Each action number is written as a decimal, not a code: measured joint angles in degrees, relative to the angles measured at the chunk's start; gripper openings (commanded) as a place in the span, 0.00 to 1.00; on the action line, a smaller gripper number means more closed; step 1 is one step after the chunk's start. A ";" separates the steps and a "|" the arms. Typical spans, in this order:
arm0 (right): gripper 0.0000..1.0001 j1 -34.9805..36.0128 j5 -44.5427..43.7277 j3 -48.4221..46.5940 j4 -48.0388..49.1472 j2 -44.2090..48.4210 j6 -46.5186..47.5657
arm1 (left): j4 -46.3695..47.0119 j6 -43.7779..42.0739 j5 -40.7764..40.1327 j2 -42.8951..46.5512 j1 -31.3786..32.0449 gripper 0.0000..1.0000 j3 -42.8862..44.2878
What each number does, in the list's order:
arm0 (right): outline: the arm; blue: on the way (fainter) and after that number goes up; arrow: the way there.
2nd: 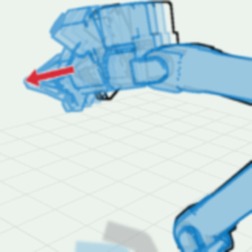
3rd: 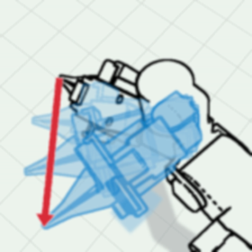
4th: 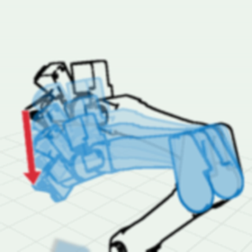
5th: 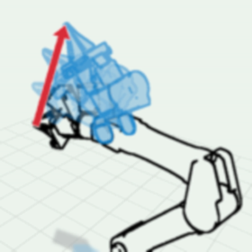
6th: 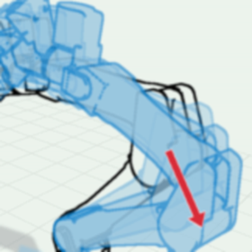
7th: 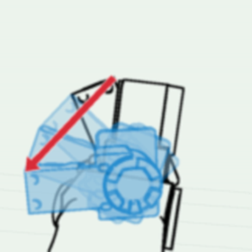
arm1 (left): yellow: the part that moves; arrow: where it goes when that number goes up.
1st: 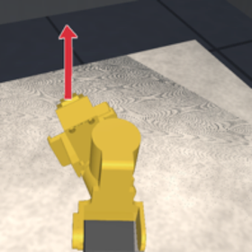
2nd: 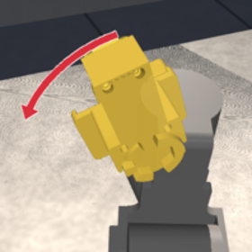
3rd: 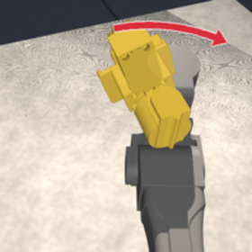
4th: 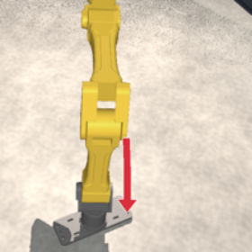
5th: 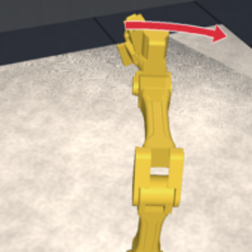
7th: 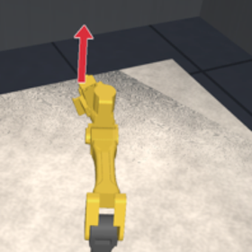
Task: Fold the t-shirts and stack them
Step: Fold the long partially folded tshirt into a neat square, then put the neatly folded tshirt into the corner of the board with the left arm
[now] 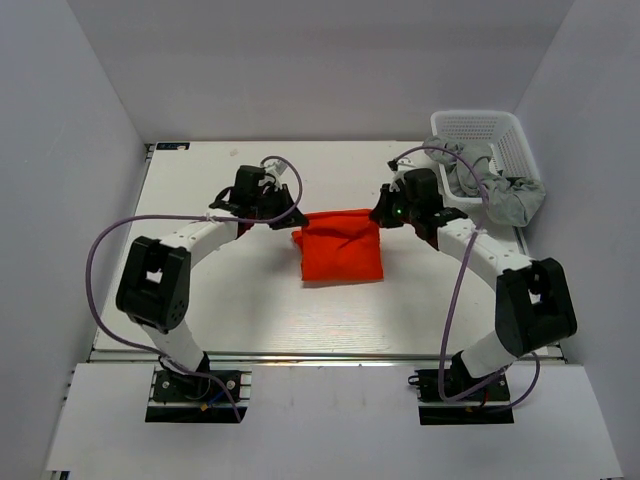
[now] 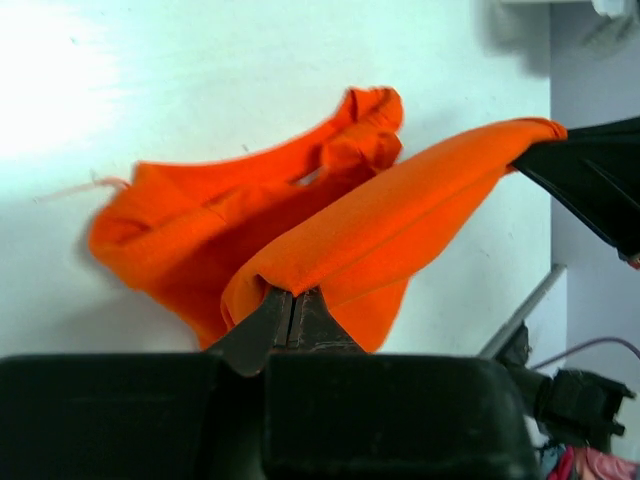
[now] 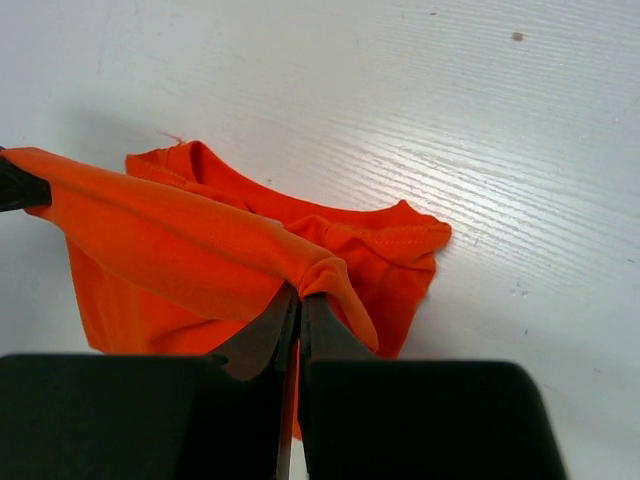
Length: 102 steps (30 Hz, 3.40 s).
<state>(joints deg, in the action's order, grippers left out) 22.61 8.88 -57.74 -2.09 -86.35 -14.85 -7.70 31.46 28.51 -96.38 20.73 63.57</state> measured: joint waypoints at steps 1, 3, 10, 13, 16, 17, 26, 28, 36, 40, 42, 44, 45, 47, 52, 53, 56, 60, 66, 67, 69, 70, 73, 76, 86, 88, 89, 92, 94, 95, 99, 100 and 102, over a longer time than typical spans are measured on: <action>0.00 -0.13 -0.22 -0.48 0.33 -0.98 0.00 | 0.13 -0.04 -0.24 -1.46 -0.17 0.00 1.01; 0.00 -0.35 -0.68 -2.05 0.68 -3.61 0.00 | 0.44 -0.20 -0.85 -4.07 -0.48 0.11 2.73; 0.90 -2.32 -2.54 -15.19 -1.49 -19.10 0.26 | -0.20 -3.19 -2.51 -16.39 -2.34 1.00 14.95; 0.90 -2.97 -2.19 -21.55 -3.15 -23.50 0.87 | -2.01 -5.49 -3.30 -18.03 -2.95 1.00 18.27; 0.90 -3.19 -0.85 -21.51 -3.34 -21.79 1.11 | -3.26 -8.22 -4.39 -17.03 -2.91 1.00 18.32; 0.90 -3.17 0.00 -20.55 -3.02 -20.35 1.18 | -3.48 -9.14 -4.61 -16.46 -2.69 1.00 17.62; 0.90 -2.86 11.30 -6.32 1.07 -8.24 -0.68 | -7.17 -13.73 -4.11 -13.53 -0.66 0.98 6.88; 0.90 -2.89 12.37 -3.26 1.75 -7.06 -1.31 | -7.72 -14.03 -4.02 -13.53 -0.09 0.94 6.12; 0.90 -2.89 12.46 1.79 2.40 -5.62 -2.67 | -6.86 -14.45 -4.63 -14.14 3.02 0.87 7.08; 0.90 -2.89 12.24 2.71 2.32 -5.40 -2.75 | -7.19 -14.40 -7.43 -14.51 4.35 0.79 7.37; 0.90 -2.89 12.04 3.28 2.34 -5.11 -2.75 | -7.08 -14.40 -8.35 -15.43 5.03 0.74 7.85; 0.90 -2.89 11.82 3.76 2.25 -4.87 -2.75 | -6.64 -14.27 -8.41 -16.15 5.38 0.61 8.26; 0.90 -2.89 11.58 4.07 2.25 -4.70 -2.75 | -6.38 -14.21 -8.48 -16.50 5.57 0.57 8.48; 0.90 -2.95 10.82 4.68 2.19 -4.15 -2.75 | -5.60 -14.10 -8.37 -17.81 5.88 0.42 9.09; 0.90 -3.04 8.85 6.49 1.88 -1.68 -2.69 | -3.76 -13.92 -6.82 -21.24 6.16 0.00 11.76; 0.90 -3.04 8.81 6.64 1.86 -1.40 -2.64 | -3.45 -14.08 -6.51 -21.38 6.16 0.00 11.85; 0.90 -3.04 9.18 6.97 1.68 -0.15 -2.08 | -2.29 -14.36 -5.64 -21.38 6.21 0.00 11.41; 0.90 -3.04 11.61 6.97 1.77 1.75 -1.05 | 1.64 -14.71 -4.00 -20.70 6.05 0.00 8.83; 0.90 -3.04 14.45 7.72 2.36 5.90 -0.44 | 6.27 -15.45 -0.57 -18.36 5.07 0.00 3.91; 0.90 -3.04 14.51 8.11 2.34 6.56 -0.28 | 5.66 -16.46 -0.79 -18.01 4.83 0.00 4.13; 0.90 -3.04 14.62 8.94 2.27 7.67 0.07 | 2.71 -18.97 -2.91 -17.51 4.66 0.00 5.88; 0.90 -3.06 14.64 9.27 2.27 8.04 0.20 | 1.27 -20.50 -4.26 -17.27 4.66 0.00 7.06; 0.90 -3.06 14.25 9.60 1.81 8.74 0.63 | -3.43 -25.29 -9.79 -16.48 3.82 0.00 12.04; 0.90 -3.06 13.16 9.60 0.52 9.05 1.40 | -7.37 -30.03 -14.93 -16.35 1.09 0.00 18.21; 0.90 -3.06 11.56 8.22 -2.56 8.94 1.95 | -18.08 -41.22 -26.77 -24.17 -13.42 0.00 41.24; 0.90 -3.06 11.17 6.93 -2.97 8.66 1.95 | -20.26 -43.01 -29.05 -27.87 -15.93 0.00 46.69; 0.90 -3.06 10.91 6.36 -3.04 8.46 1.95 | -20.90 -43.65 -30.01 -29.42 -16.98 0.00 48.78; 0.90 -3.06 10.32 5.16 -3.43 8.20 1.92 | -22.82 -45.68 -32.59 -33.83 -20.28 0.00 53.81; 0.90 -3.06 10.01 4.85 -3.87 8.17 1.90 | -23.21 -46.97 -33.73 -35.69 -22.21 0.00 55.25; 0.90 -3.06 9.86 4.66 -4.15 8.09 1.88 | -23.28 -47.60 -34.29 -36.57 -23.21 0.00 55.78; 0.90 -3.10 9.64 3.67 -4.57 7.65 1.79 | -23.34 -49.44 -35.80 -40.63 -26.99 0.00 60.33; 0.90 -3.10 9.64 3.34 -4.59 7.52 1.75 | -22.64 -49.66 -36.13 -41.62 -27.85 0.00 61.40; 0.90 -3.10 9.66 2.84 -4.57 7.32 1.66 | -21.00 -50.07 -36.41 -42.77 -29.44 0.00 62.29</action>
<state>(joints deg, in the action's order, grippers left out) 19.51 18.55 -54.89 -6.66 -79.02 -13.19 -28.71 -18.61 -7.90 -139.15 -8.71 125.86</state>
